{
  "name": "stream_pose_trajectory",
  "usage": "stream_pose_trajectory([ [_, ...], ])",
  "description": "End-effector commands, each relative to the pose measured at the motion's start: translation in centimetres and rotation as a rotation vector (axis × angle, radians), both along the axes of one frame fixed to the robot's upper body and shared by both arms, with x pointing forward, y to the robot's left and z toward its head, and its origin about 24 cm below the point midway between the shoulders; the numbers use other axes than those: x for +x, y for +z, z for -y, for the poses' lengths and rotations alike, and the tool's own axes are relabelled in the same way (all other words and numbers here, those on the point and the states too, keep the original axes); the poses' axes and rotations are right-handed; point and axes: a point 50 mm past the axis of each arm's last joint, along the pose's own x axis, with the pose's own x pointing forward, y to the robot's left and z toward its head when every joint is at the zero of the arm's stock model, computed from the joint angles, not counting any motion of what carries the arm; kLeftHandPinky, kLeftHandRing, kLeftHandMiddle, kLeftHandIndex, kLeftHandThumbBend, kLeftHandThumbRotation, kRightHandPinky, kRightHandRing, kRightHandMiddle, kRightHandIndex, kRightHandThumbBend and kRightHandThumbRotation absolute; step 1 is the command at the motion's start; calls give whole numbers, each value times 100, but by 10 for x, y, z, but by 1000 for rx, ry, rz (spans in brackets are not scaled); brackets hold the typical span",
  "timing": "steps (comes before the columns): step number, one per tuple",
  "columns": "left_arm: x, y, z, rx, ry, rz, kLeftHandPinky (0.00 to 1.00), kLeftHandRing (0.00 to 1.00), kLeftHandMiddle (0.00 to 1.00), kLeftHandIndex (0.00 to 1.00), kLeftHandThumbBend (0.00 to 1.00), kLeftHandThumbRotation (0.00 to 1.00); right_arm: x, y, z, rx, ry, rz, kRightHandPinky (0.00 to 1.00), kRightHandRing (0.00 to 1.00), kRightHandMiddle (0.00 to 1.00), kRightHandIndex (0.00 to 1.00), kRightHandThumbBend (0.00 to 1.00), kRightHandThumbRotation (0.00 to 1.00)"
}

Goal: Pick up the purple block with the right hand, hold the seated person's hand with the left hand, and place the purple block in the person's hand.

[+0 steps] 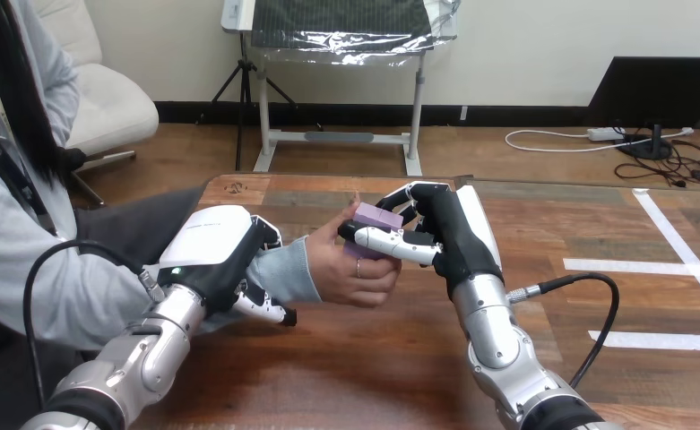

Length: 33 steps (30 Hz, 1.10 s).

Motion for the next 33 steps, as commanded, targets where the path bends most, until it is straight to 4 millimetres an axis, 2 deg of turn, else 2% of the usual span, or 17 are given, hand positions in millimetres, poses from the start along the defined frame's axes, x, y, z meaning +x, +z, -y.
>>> stream_pose_trajectory([
  [1,37,62,30,-62,-73,228,23,28,34,34,89,16,11,31,-23,8,66,130,6,10,15,17,33,28],
  [10,36,60,27,-78,-65,217,24,29,35,36,89,17,12,30,-21,-9,54,136,6,10,16,18,34,28],
  [17,35,59,26,-77,-60,214,26,31,38,38,90,19,12,30,-18,-15,50,130,8,12,18,22,39,36],
  [23,33,57,23,-72,-55,221,36,38,42,43,91,20,13,30,-15,-35,43,134,19,23,29,32,50,43],
  [24,33,57,23,-70,-56,224,39,41,45,45,91,20,13,30,-15,-38,39,135,23,28,34,37,54,45],
  [27,32,56,20,-71,-48,227,44,45,48,48,92,20,13,30,-13,-29,28,143,28,33,40,43,60,47],
  [32,29,54,17,-74,-40,238,50,51,54,54,93,20,13,31,-10,-38,16,159,34,39,46,50,69,50],
  [33,29,53,16,-74,-39,241,53,54,56,58,93,22,13,31,-10,-41,15,161,39,45,50,54,73,52],
])
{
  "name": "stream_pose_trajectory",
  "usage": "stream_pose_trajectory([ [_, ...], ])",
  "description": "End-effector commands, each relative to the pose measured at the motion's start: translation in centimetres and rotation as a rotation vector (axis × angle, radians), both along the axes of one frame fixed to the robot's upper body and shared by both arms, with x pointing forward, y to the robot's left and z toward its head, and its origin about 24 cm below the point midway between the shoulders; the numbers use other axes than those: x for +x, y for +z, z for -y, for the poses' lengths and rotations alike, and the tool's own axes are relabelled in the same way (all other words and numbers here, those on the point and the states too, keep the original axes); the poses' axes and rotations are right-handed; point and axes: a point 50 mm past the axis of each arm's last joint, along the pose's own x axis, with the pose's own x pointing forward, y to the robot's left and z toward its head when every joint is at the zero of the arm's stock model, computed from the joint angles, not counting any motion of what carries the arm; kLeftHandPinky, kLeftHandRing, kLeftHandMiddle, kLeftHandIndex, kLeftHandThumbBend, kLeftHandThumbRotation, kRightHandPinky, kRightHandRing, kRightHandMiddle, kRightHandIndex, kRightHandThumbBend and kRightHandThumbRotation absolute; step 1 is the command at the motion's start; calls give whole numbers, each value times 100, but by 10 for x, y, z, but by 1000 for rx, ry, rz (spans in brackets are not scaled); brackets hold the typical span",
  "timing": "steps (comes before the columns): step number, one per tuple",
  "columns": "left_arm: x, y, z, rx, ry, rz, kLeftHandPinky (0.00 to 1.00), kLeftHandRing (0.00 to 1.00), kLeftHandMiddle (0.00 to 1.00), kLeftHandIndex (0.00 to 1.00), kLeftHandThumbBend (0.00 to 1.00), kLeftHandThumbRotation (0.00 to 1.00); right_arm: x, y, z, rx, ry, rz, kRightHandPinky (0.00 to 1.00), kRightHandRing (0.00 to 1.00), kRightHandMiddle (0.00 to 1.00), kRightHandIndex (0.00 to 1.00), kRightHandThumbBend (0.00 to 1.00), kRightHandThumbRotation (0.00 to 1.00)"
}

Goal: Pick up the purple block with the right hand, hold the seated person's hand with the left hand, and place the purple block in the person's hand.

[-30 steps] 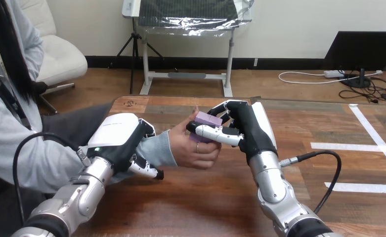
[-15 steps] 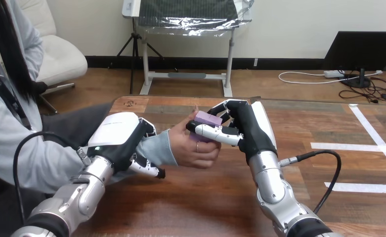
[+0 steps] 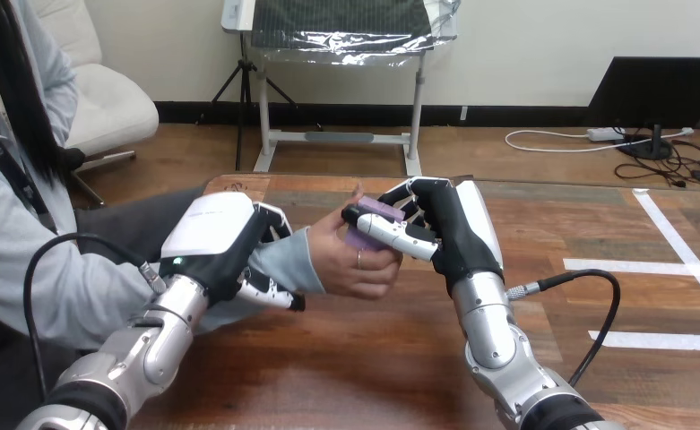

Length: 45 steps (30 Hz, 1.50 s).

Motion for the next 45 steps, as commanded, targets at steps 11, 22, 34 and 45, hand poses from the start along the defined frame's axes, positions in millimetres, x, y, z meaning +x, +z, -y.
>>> stream_pose_trajectory([
  [11,18,40,5,-111,6,195,76,75,75,79,95,34,13,30,1,-58,39,152,66,73,74,78,88,63],
  [22,8,36,-4,-277,38,186,89,89,87,90,99,43,15,35,11,-98,68,188,79,86,87,91,97,73],
  [34,-7,36,-12,-535,48,244,88,93,93,96,100,58,14,41,20,-104,73,251,86,92,90,95,100,80],
  [45,-20,38,-17,-701,23,303,89,94,95,98,100,70,11,46,27,-106,80,328,86,92,90,95,100,84],
])
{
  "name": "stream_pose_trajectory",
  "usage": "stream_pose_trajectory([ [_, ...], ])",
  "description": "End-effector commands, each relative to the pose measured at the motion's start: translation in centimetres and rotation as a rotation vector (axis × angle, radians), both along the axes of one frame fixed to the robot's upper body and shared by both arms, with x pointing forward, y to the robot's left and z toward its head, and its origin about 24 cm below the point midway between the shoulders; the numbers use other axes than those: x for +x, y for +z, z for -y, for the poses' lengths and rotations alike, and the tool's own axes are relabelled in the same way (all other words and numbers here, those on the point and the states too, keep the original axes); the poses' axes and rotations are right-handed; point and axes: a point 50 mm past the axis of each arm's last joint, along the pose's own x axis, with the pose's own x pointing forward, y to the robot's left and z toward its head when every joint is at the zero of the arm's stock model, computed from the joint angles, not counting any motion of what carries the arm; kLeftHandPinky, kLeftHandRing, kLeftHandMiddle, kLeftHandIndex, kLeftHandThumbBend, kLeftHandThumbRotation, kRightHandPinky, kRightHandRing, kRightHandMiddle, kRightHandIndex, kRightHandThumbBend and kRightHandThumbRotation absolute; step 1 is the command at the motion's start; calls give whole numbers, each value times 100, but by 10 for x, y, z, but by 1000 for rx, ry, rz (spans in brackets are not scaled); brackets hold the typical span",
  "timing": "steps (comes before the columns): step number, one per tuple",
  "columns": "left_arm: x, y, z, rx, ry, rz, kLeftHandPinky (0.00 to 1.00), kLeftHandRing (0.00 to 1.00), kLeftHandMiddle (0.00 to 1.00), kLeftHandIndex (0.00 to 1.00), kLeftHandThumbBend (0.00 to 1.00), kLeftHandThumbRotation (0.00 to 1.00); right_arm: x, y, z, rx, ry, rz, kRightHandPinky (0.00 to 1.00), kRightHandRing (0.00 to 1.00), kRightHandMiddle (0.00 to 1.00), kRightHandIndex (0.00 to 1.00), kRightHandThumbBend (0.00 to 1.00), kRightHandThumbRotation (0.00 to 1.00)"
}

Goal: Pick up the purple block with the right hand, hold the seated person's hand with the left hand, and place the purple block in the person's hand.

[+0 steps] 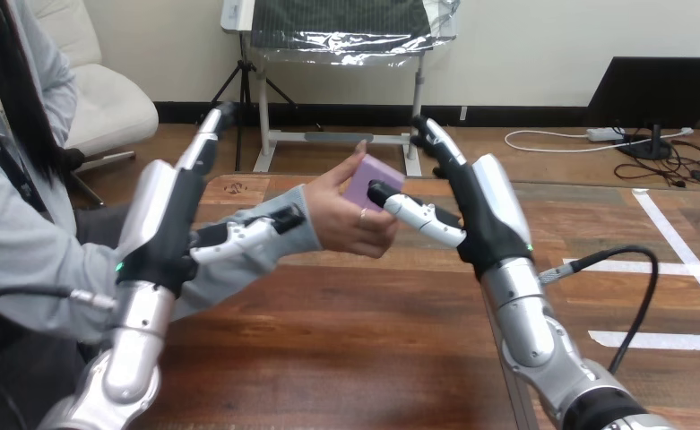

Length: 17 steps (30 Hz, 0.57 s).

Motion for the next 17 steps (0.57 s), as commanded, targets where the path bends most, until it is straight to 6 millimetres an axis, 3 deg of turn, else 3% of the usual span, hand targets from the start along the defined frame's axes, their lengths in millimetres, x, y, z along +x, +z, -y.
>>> stream_pose_trajectory([
  [1,0,17,3,-101,-30,109,89,94,95,98,100,71,9,28,0,7,18,143,86,92,90,95,100,84],
  [17,-19,24,2,-209,-125,248,86,95,98,97,100,78,3,33,8,28,39,230,82,91,91,95,100,91],
])
